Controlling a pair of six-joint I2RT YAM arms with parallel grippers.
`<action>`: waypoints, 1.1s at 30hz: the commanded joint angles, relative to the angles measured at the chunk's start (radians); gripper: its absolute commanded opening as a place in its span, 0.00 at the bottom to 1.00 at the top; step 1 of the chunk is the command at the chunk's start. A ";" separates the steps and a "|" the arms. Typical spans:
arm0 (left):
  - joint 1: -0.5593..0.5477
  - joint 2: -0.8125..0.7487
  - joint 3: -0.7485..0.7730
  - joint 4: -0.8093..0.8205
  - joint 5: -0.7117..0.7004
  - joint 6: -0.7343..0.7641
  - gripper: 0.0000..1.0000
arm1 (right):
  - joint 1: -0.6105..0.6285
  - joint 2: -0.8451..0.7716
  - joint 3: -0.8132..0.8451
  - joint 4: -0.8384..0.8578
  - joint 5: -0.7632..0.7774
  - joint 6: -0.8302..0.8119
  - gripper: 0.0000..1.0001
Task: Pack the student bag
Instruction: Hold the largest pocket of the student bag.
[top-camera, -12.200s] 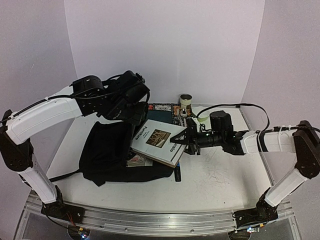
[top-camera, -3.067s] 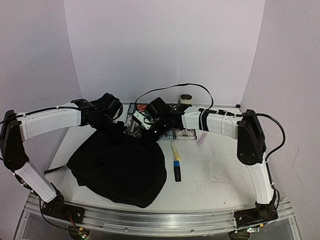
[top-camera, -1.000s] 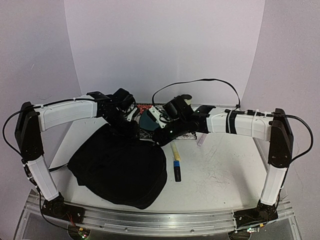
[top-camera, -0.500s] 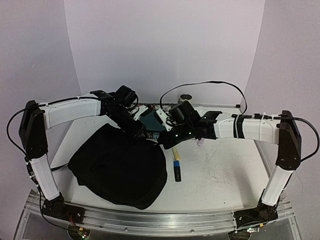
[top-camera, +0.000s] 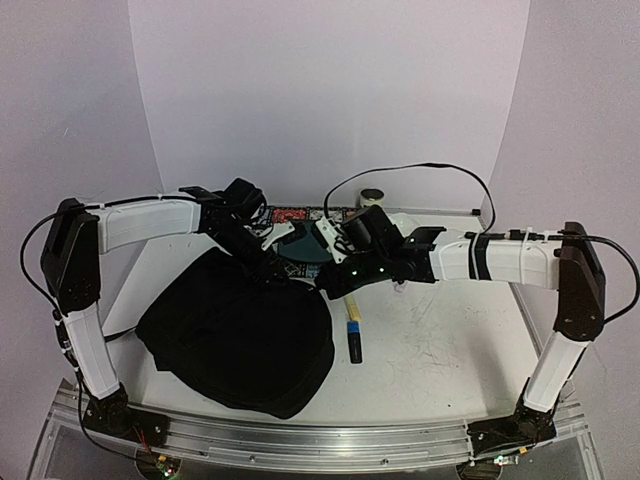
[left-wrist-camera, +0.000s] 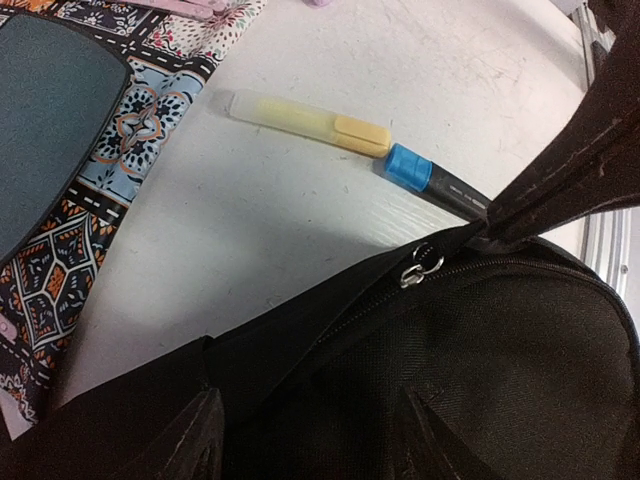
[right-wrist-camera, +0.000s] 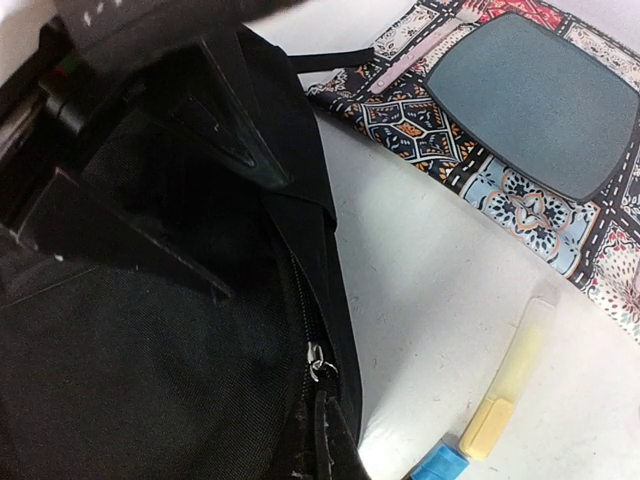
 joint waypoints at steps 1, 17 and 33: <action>0.020 0.039 0.011 0.021 0.084 0.118 0.59 | 0.003 -0.054 -0.001 0.010 -0.001 0.013 0.00; 0.046 0.136 0.110 0.014 0.257 0.240 0.54 | 0.003 -0.022 0.026 0.012 -0.029 0.019 0.00; 0.077 0.156 0.198 -0.008 0.255 0.154 0.00 | 0.003 -0.085 -0.037 0.007 -0.073 0.031 0.00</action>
